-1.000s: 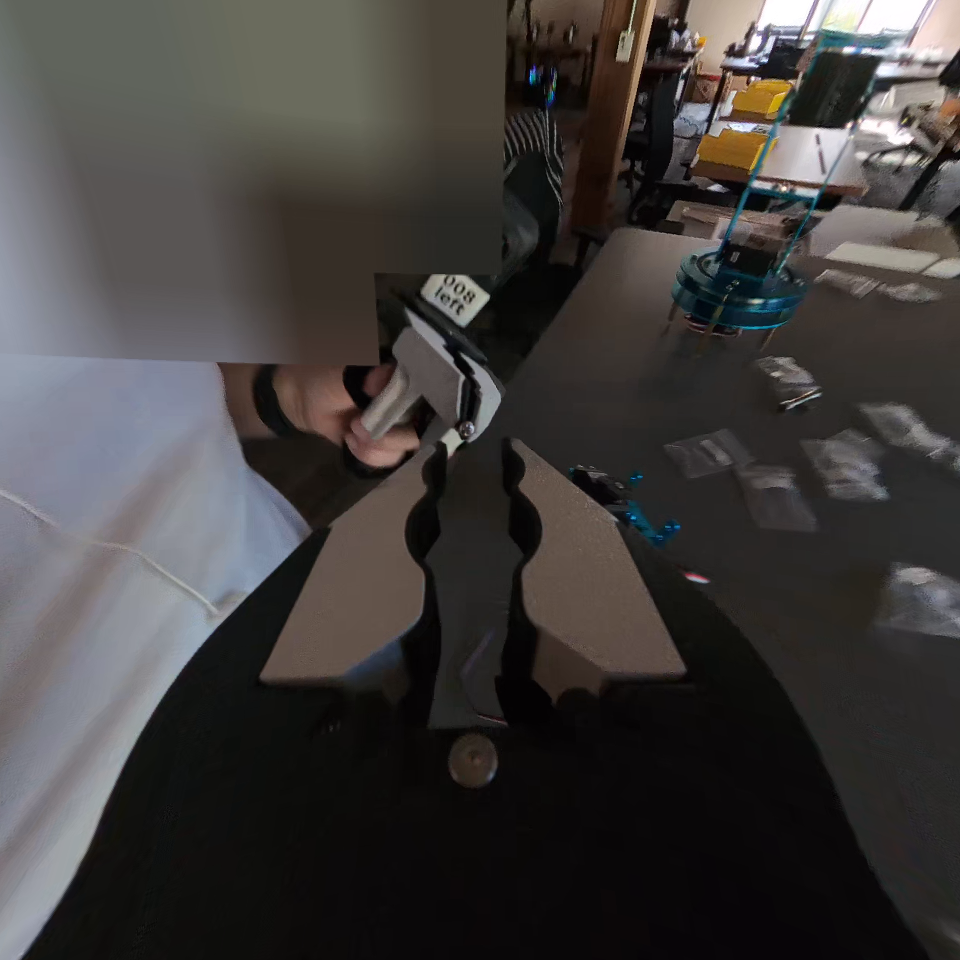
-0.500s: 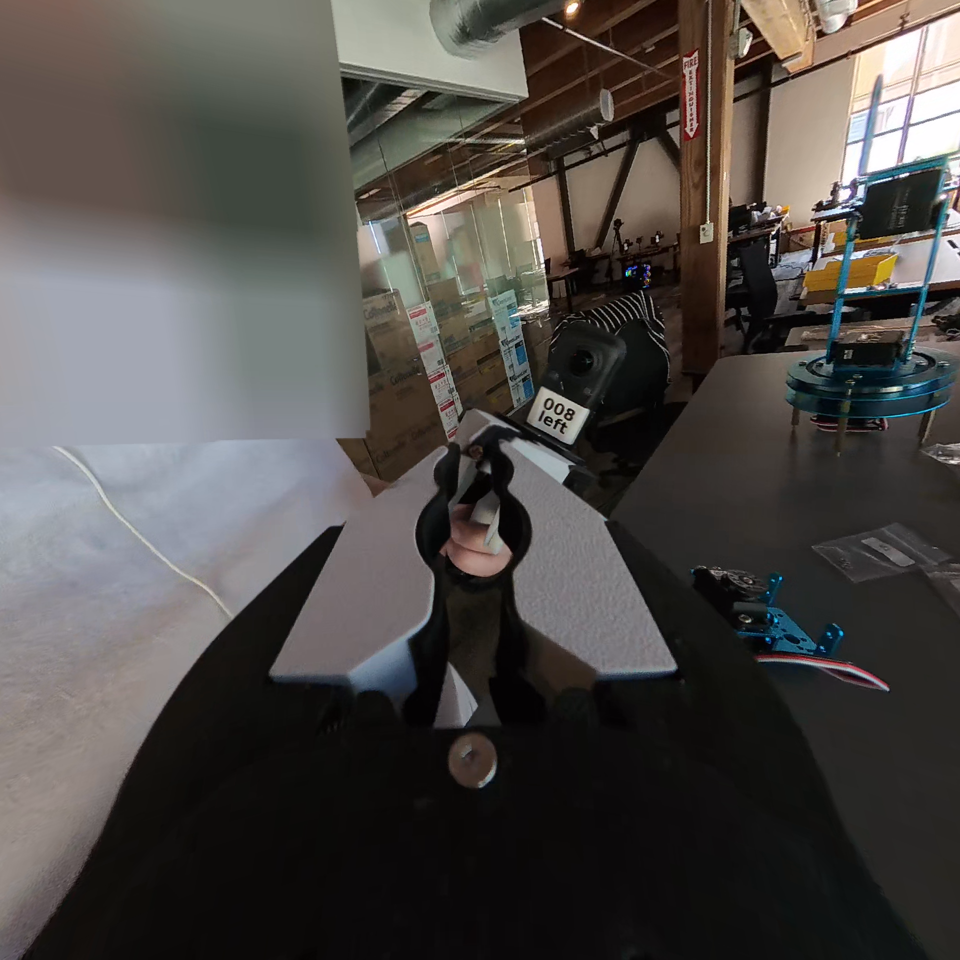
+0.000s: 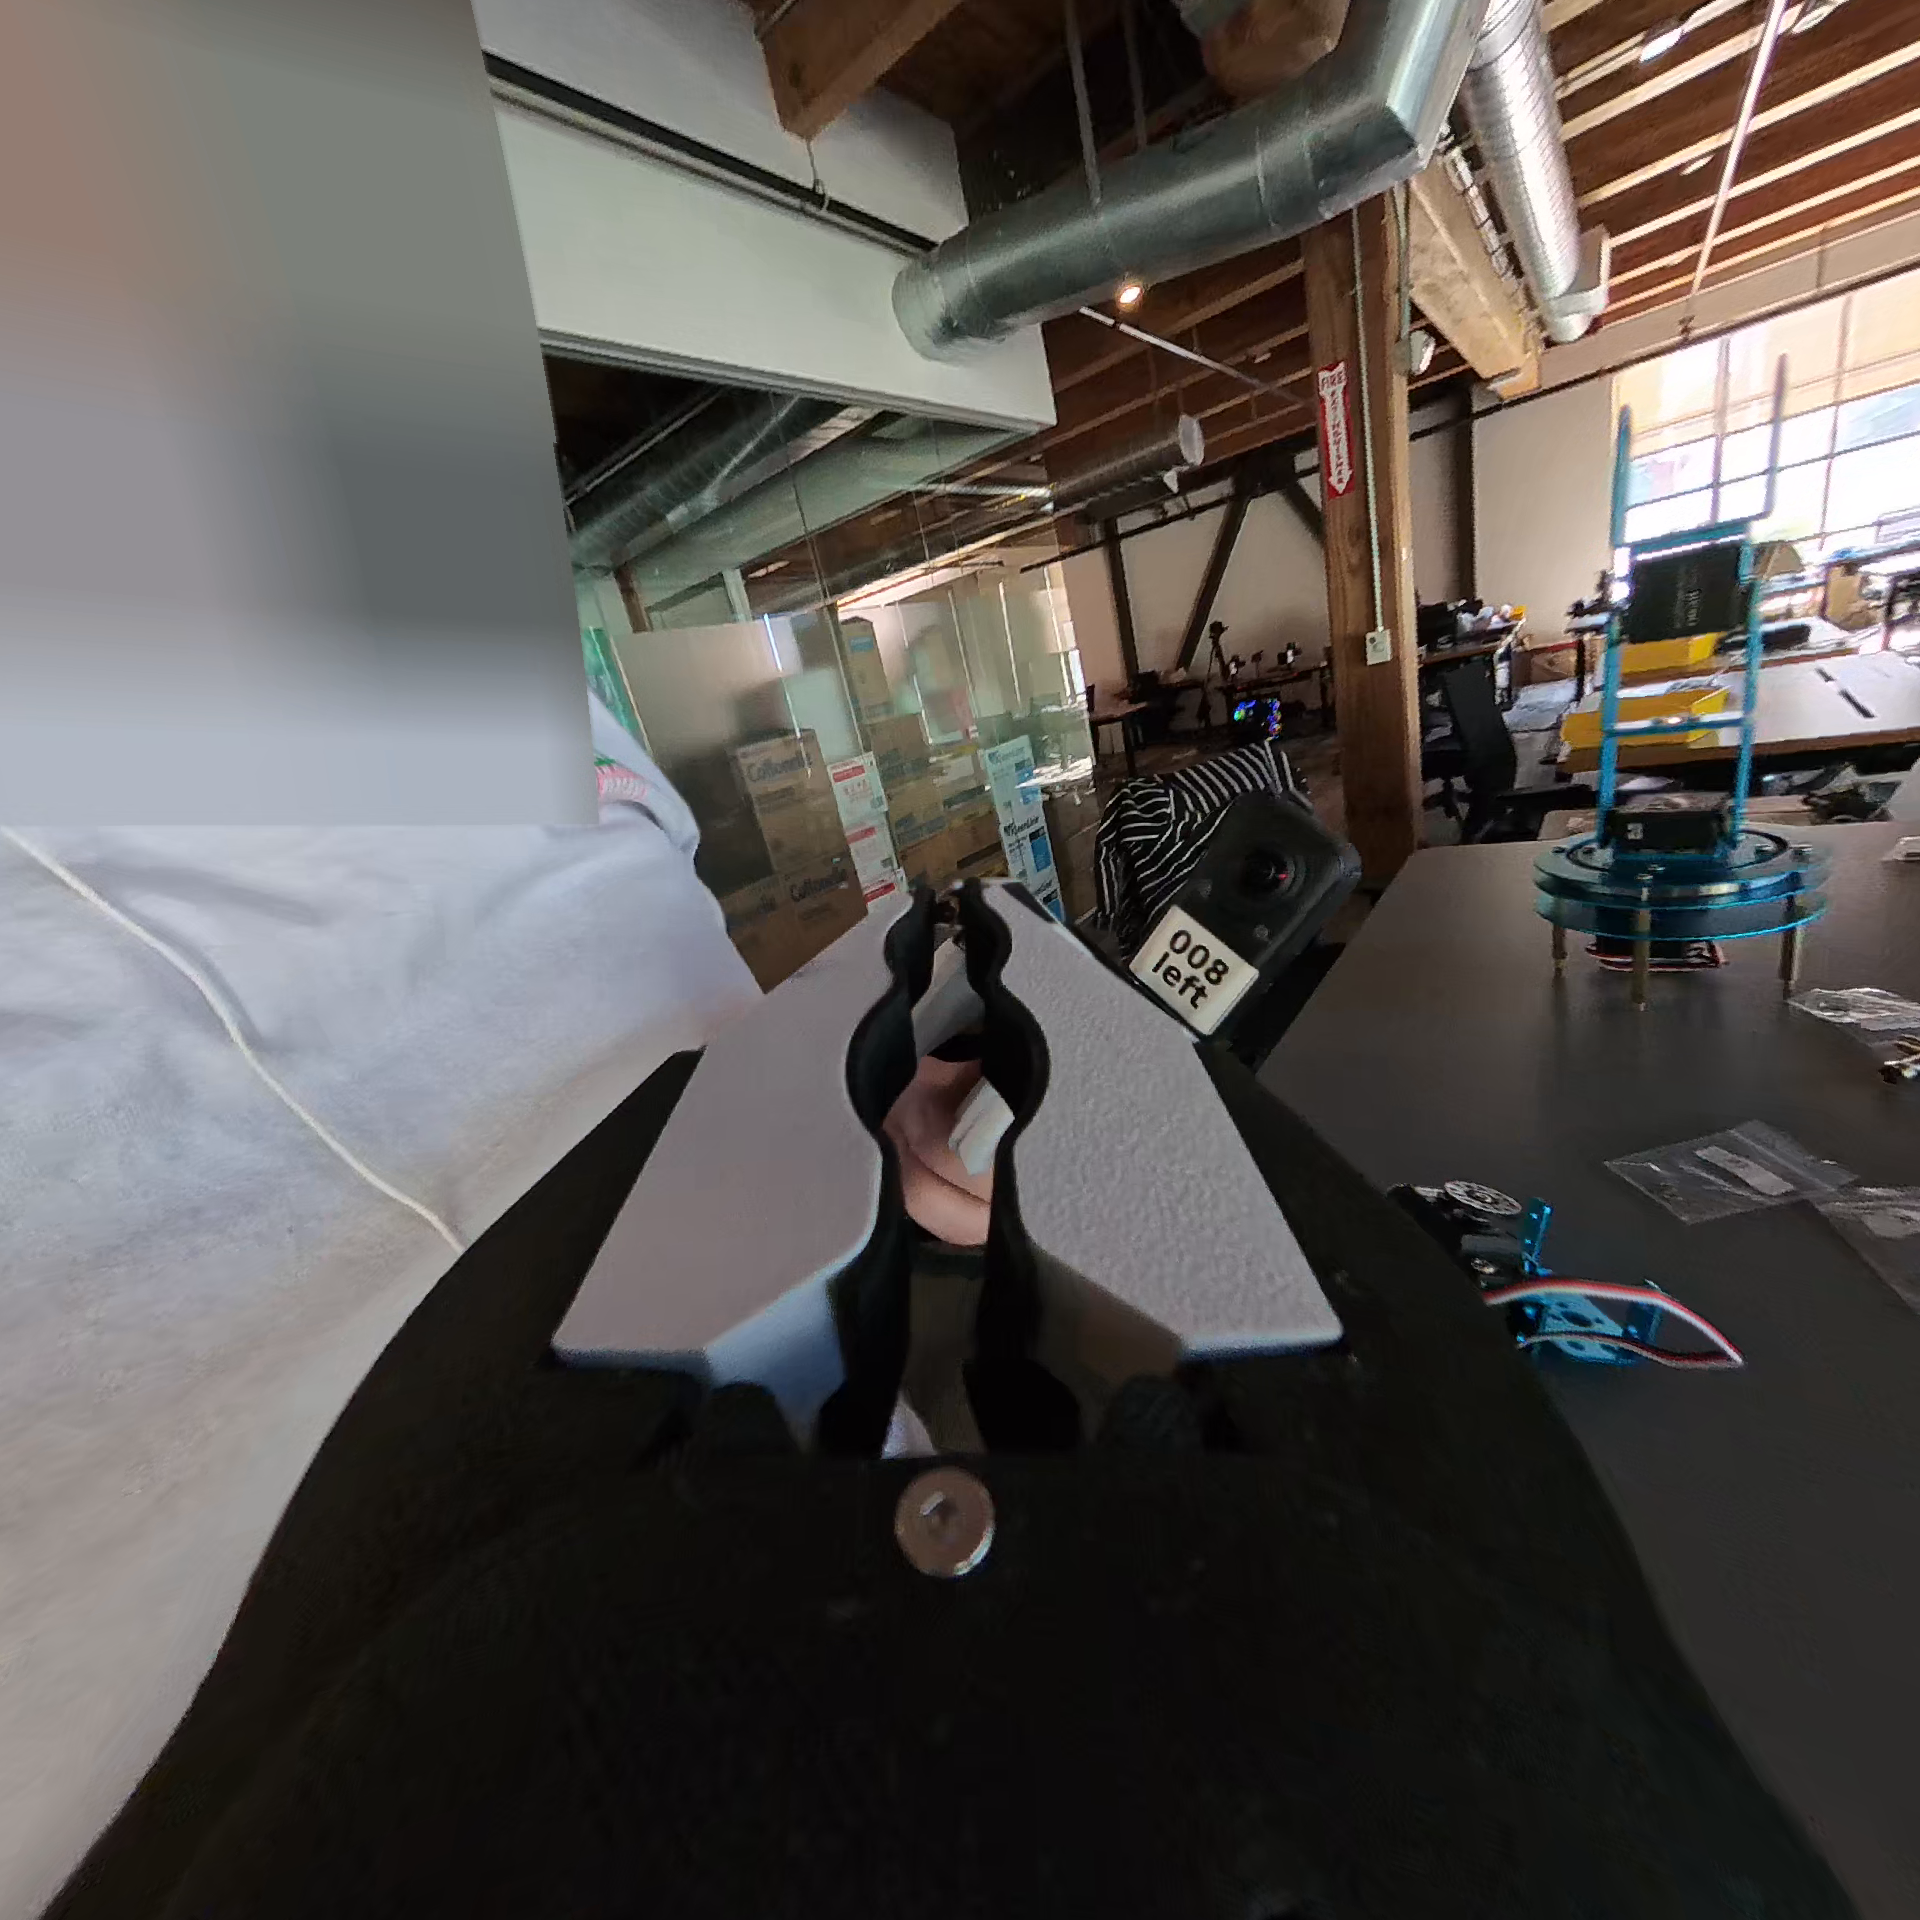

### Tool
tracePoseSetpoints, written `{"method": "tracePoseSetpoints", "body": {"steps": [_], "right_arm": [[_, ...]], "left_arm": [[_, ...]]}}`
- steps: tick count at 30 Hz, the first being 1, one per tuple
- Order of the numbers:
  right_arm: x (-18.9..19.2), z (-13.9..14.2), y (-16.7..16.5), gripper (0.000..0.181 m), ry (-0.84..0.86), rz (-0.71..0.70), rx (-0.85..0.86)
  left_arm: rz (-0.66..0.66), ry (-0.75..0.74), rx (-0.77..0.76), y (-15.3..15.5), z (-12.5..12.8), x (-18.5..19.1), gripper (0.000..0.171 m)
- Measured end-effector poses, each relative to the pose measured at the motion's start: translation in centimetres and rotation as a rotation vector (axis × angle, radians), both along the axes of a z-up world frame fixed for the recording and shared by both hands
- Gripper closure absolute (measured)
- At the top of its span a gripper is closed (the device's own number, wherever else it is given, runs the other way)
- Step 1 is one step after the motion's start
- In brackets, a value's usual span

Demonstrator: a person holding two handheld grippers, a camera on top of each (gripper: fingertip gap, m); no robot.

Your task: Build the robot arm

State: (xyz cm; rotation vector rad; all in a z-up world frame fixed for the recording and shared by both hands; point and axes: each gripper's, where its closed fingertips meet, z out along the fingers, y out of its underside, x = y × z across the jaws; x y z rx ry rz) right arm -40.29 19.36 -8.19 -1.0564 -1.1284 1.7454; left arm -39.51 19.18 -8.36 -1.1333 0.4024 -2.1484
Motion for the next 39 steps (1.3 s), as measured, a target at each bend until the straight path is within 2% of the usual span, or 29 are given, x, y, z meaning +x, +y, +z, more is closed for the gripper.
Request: {"method": "tracePoseSetpoints", "body": {"steps": [4,8,14,19,23,27,30,32,35,39], "right_arm": [[1.2,-0.1,1.2,0.177,0.076,-0.058,-0.049],[2.2,-1.3,4.1,0.178,0.082,-0.159,-0.087],[1.7,-6.2,9.3,0.178,-0.046,-0.364,-0.176],[0.9,-8.0,10.2,0.178,-0.144,-0.400,-0.149],[0.3,-9.2,9.9,0.177,-0.212,-0.387,-0.120],[-0.3,-9.4,9.7,0.178,-0.236,-0.363,-0.125],[-0.3,-8.8,9.7,0.178,-0.253,-0.355,-0.132],[-0.7,-7.6,10.3,0.178,-0.273,-0.370,-0.139],[-2.7,-6.2,11.5,0.178,-0.344,-0.403,-0.159],[-6.6,-6.3,12.0,0.179,-0.486,-0.352,-0.171]], "left_arm": [[0.060,0.132,-0.012,1.6,-1.3,0.5,0.154],[0.197,0.249,-0.005,3.8,-2.2,-1.4,0.149],[0.458,0.432,0.071,7.2,-2.7,-5.4,0.149],[0.600,0.619,0.190,9.0,-3.0,-7.9,0.147],[0.692,0.783,0.271,9.7,-4.5,-10.7,0.142],[0.697,0.906,0.308,9.9,-6.9,-13.2,0.125],[0.646,0.976,0.374,9.9,-9.1,-14.1,0.111],[0.584,1.008,0.419,10.0,-10.7,-14.0,0.107],[0.496,1.016,0.484,9.9,-12.3,-13.2,0.115],[0.458,0.971,0.511,10.4,-13.5,-12.5,0.107]]}}
